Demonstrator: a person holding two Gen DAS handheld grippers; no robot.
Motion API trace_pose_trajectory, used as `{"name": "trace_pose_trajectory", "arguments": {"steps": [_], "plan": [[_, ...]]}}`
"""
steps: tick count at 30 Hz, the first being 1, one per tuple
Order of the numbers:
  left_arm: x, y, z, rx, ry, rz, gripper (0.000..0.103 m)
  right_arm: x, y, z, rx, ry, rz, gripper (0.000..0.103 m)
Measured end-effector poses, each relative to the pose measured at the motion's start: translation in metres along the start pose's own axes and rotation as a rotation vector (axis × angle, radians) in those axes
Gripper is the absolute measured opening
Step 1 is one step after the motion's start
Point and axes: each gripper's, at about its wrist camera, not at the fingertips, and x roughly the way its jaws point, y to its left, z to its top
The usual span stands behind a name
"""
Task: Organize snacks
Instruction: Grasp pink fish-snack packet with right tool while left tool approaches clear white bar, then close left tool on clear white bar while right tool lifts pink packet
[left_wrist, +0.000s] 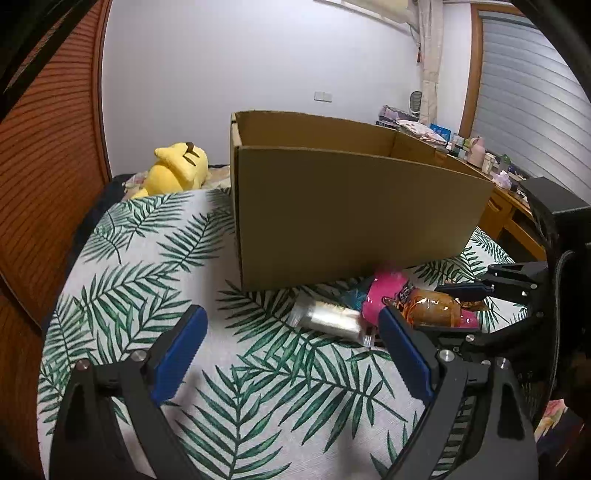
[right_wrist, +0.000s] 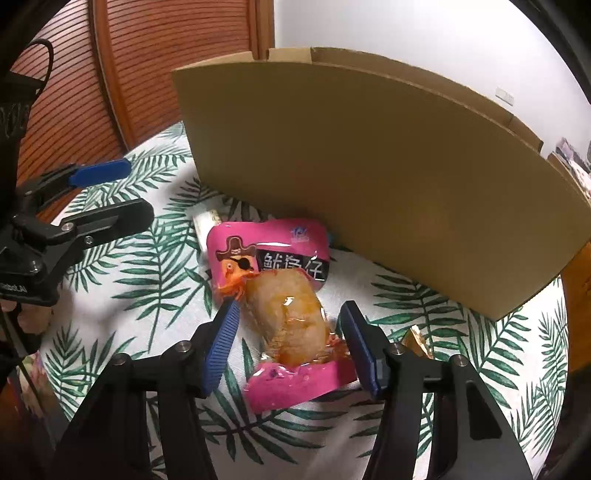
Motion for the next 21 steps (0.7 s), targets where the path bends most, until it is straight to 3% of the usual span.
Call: {"name": "trace_pose_trajectory", "arguments": {"steps": [4,6,10,16,21], "plan": [[0.001,0.000,0.001,-0.010,0.006,-0.006,0.094,-0.001,-0.002,-0.001,0.007,0.004,0.016,0.055],[0.002,-0.002,0.000,0.000,0.010,-0.004,0.094,-0.004,-0.002,-0.002,0.005,0.002,0.036,0.041],[0.005,-0.009,0.001,0.010,0.021,-0.001,0.094,-0.008,0.000,-0.007,-0.003,-0.013,0.024,0.039],[0.017,-0.022,0.006,0.012,0.045,0.024,0.094,-0.033,-0.001,-0.026,0.059,-0.109,0.013,0.039],[0.038,-0.028,0.013,-0.021,0.109,0.029,0.094,-0.049,0.000,-0.042,0.084,-0.159,-0.011,0.039]]}}
